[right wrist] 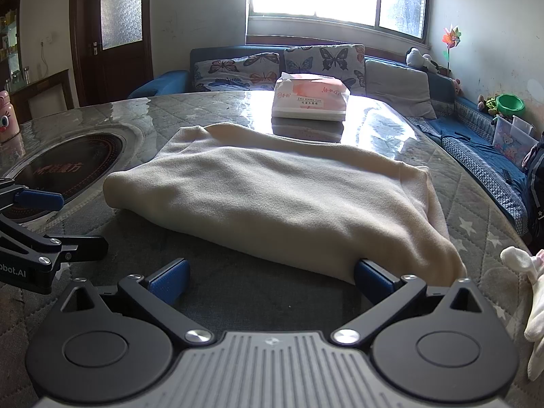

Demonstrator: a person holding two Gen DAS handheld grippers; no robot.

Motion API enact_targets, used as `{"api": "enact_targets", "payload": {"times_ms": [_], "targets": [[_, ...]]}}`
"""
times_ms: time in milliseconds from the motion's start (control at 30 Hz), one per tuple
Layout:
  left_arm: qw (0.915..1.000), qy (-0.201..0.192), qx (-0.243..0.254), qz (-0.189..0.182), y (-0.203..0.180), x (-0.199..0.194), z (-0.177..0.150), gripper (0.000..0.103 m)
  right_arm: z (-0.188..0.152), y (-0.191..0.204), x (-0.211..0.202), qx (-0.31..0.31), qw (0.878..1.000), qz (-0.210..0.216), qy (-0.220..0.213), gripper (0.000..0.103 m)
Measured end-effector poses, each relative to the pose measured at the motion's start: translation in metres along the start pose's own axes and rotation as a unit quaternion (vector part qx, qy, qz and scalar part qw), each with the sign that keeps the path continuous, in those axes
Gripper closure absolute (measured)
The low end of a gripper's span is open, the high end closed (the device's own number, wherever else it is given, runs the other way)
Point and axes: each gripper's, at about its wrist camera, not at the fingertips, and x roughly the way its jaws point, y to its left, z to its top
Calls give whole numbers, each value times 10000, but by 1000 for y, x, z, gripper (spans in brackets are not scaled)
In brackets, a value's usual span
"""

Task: Fold clothes

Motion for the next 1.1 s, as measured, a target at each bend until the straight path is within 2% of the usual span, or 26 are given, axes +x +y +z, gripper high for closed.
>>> {"api": "enact_targets", "payload": {"times_ms": [700,900,1100], "targets": [[10000,68,-49,35,0,-1,1,0,1,4,-4,-71,10000,-60,8,0],[9997,172,-71,139,-3,-5,4,0,3,2,-19,-25,9999,-101,-114,0],[9999,153,-53,59,-12,-15,7,0,-3,-2,-34,137,9997,-146,-141,0]]}}
